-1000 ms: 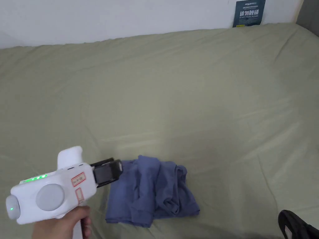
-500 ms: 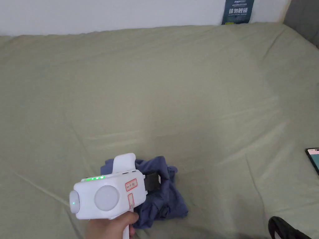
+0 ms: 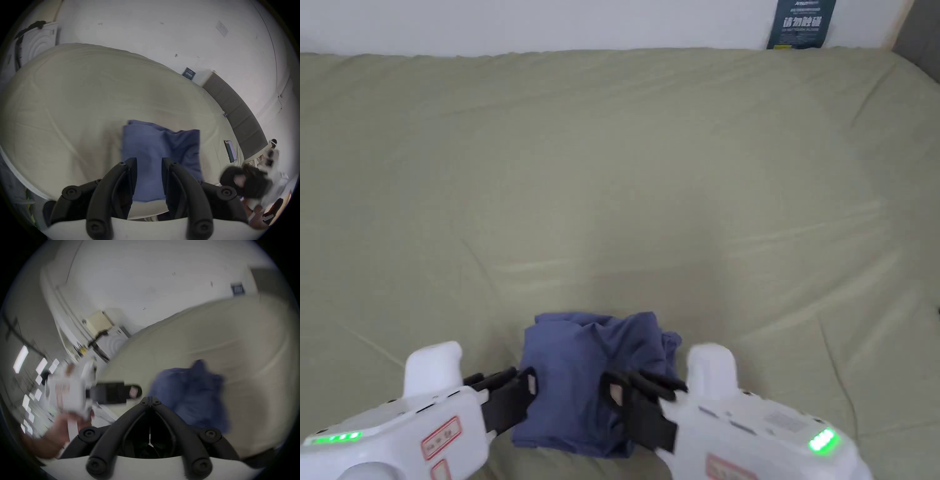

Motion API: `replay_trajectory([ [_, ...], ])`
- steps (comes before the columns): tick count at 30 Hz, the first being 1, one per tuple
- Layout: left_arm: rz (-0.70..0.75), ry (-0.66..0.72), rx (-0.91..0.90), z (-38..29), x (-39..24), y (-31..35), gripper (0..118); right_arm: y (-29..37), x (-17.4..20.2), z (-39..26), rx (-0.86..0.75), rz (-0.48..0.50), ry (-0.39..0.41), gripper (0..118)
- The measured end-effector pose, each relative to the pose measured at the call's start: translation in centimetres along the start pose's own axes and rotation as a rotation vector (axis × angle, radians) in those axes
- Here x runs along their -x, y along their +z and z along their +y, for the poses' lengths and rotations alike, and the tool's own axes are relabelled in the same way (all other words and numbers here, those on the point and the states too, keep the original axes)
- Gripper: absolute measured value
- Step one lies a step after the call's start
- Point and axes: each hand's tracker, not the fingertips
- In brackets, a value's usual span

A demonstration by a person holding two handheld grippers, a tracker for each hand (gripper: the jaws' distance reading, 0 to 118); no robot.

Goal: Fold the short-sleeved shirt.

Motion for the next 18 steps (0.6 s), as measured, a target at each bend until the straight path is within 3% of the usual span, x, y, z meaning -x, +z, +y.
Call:
replay_trajectory([
  [4, -0.098, 0.112, -0.011, -0.2, 3.6, 0.2, 34, -5.6, -5.0, -0.2, 0.052, -0.05, -0.243, 0],
  [5, -0.149, 0.149, 0.001, -0.1, 4.2, -0.3, 37, -5.7, -6.4, -0.7, 0.061, -0.113, -0.248, 0],
  [7, -0.205, 0.174, 0.054, 0.1, 4.9, -1.8, 67, -4.5, -9.7, -2.1, 0.051, -0.246, -0.273, 0],
  [8, -0.233, 0.167, 0.086, 0.2, 5.1, -2.9, 86, -3.1, -11.6, -3.0, -0.02, -0.14, -0.376, 0],
  [9, -0.257, 0.165, 0.101, 0.2, 5.2, -3.8, 89, -2.3, -12.5, -3.2, -0.066, -0.059, -0.462, 0],
  [10, -0.297, 0.184, 0.118, 0.2, 5.4, -5.1, 89, -1.6, -12.6, -3.1, -0.072, -0.087, -0.501, 0],
  [12, -0.376, 0.248, 0.222, -0.2, 5.9, -8.5, 93, -1.3, -12.1, -2.7, -0.062, -0.097, -0.44, 0],
  [13, -0.381, 0.305, 0.266, -0.6, 6.2, -10.6, 93, -1.5, -11.9, -2.5, -0.03, -0.113, -0.371, 0],
  [15, -0.497, 0.382, 0.169, -1.0, 6.6, -12.4, 93, -1.8, -11.7, -2.3, -0.01, -0.12, -0.329, 0],
  [16, -0.572, 0.442, 0.154, -0.6, 6.3, -13.4, 89, -1.9, -11.6, -2.3, -0.019, -0.114, -0.349, 0],
  [18, -0.541, 0.469, 0.249, 0.3, 5.0, -15.1, 20, -1.9, -11.9, -2.5, -0.03, -0.099, -0.384, 0],
])
